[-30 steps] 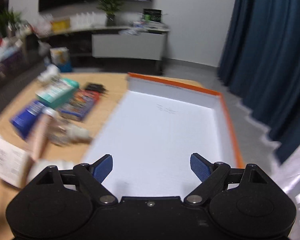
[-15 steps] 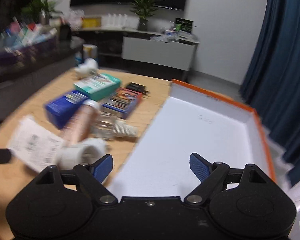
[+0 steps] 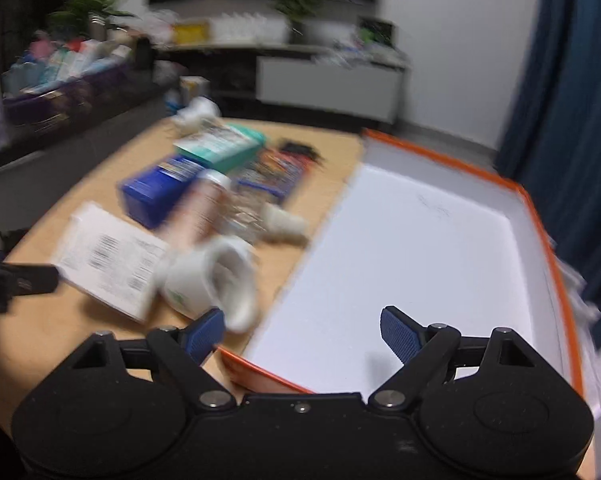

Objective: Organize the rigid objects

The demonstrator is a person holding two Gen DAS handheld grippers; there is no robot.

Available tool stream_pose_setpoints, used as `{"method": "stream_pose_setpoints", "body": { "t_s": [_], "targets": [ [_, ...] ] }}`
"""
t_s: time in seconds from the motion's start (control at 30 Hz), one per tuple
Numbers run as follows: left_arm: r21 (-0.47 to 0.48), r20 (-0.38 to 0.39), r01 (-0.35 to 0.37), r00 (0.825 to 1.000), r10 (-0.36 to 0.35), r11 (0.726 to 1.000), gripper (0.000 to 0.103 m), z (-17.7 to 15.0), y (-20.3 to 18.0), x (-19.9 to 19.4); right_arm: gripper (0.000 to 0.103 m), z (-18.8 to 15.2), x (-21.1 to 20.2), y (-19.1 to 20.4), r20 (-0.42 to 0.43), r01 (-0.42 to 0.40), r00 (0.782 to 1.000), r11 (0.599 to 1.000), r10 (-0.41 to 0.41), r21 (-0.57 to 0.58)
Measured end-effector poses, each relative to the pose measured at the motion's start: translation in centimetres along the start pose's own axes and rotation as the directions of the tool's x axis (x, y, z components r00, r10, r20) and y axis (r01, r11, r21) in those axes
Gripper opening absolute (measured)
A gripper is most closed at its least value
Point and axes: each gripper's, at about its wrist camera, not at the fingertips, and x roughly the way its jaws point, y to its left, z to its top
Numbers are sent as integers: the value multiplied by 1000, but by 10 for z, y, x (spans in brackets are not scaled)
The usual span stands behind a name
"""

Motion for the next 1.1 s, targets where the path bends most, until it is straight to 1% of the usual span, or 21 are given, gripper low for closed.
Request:
{"method": "stream_pose_setpoints", "body": {
  "t_s": [0.07, 0.13, 0.17, 0.27, 0.33, 0.4, 0.53, 0.73, 0.8, 0.87, 0.9, 0.93, 1.0, 1.07, 1.1],
  "targets": [
    [-5, 1, 2, 1000, -2, 1000, 103, 0, 2, 0, 101, -6, -2, -19, -35, 15, 999, 997, -13, 76],
    [-11, 5, 3, 1000, -3, 1000, 103, 1, 4, 1, 101, -10, -8, -32, -37, 51, 998, 993, -48, 108],
    [-13, 4, 5, 1000, -5, 1000, 103, 1, 4, 3, 101, -13, -15, -37, -20, 38, 999, 992, -36, 124],
    [-8, -2, 13, 1000, -13, 1000, 103, 1, 2, 6, 101, -13, -31, -40, 53, -89, 995, 985, 82, 145],
    [3, -6, 18, 1000, -18, 1000, 103, 0, 0, 7, 102, -11, -36, -34, 85, -129, 989, 983, 118, 129],
    [14, 0, 27, 1000, -27, 1000, 103, 0, -1, 5, 102, -9, -38, -24, 97, -143, 986, 985, 134, 95],
    [18, 3, 44, 999, -44, 999, 103, 0, -4, 5, 102, -10, -37, -8, 93, -178, 981, 983, 173, 46],
    [49, -3, 62, 998, -62, 997, 103, -1, -12, 7, 102, -11, -37, -4, 92, -185, 979, 982, 181, 37],
    [53, 3, 57, 998, -57, 997, 103, 0, -11, 6, 102, -11, -39, -2, 104, -217, 971, 976, 215, 7],
    [33, 8, 51, 999, -51, 998, 103, 2, -6, 4, 102, -8, -40, 3, 104, -275, 953, 958, 283, -83],
    [20, 9, 53, 999, -53, 998, 103, 3, -3, 2, 102, -7, -41, 10, 103, -302, 942, 940, 320, -161],
    [8, 15, 51, 999, -51, 999, 103, 5, 1, 1, 102, -5, -43, 18, 111, -312, 932, 919, 345, -241],
    [-10, 26, 37, 999, -37, 999, 103, 9, 8, -3, 102, 0, -42, 35, 117, -319, 912, 861, 392, -395],
    [-26, 38, 29, 999, -28, 999, 103, 13, 16, -7, 102, 6, -34, 51, 87, -341, 894, 792, 440, -506],
    [-38, 42, 29, 999, -27, 999, 103, 14, 20, -8, 102, 10, -28, 58, 66, -350, 889, 766, 452, -540]
  ]
}}
